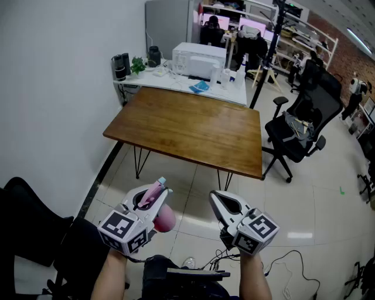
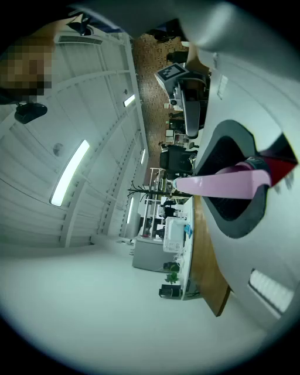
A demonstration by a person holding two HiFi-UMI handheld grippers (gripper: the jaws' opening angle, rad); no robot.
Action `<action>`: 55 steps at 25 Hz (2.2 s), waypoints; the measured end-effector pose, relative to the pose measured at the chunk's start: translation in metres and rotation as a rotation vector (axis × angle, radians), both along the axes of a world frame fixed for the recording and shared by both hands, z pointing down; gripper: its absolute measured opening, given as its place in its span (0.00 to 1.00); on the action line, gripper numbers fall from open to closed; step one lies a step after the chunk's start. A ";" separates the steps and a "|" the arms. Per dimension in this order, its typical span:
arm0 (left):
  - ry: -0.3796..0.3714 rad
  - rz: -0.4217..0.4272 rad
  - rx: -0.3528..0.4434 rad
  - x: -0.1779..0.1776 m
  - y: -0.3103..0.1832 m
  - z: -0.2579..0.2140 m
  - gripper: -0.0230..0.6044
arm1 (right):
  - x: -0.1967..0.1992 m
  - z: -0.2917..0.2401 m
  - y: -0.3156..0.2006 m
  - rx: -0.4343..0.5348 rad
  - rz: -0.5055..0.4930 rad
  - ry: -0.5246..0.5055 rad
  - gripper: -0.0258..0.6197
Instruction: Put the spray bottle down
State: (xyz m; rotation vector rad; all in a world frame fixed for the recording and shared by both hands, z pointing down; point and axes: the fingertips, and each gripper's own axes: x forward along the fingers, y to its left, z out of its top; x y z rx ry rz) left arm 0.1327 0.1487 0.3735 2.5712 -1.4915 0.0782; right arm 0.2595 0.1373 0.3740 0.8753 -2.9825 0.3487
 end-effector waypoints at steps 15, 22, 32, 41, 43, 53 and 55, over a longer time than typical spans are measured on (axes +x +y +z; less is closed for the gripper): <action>0.020 -0.014 0.048 -0.100 -0.090 -0.009 0.16 | -0.097 0.000 -0.090 0.015 0.005 0.037 0.04; 0.044 0.019 0.048 -0.167 -0.143 -0.013 0.16 | -0.166 -0.014 -0.138 0.041 0.037 0.057 0.04; 0.032 -0.008 0.034 -0.234 -0.218 0.002 0.16 | -0.222 -0.003 -0.209 0.028 0.038 0.060 0.04; -0.027 -0.069 -0.014 -0.272 -0.322 0.024 0.16 | -0.265 0.003 -0.312 0.047 -0.046 -0.003 0.04; -0.042 -0.094 -0.027 -0.281 -0.342 0.027 0.16 | -0.274 0.006 -0.327 0.044 -0.085 -0.010 0.04; -0.110 -0.184 0.003 -0.326 -0.414 0.043 0.16 | -0.305 0.022 -0.368 0.010 -0.135 -0.016 0.04; -0.124 -0.187 0.008 -0.335 -0.426 0.051 0.16 | -0.317 0.028 -0.373 0.006 -0.138 -0.008 0.04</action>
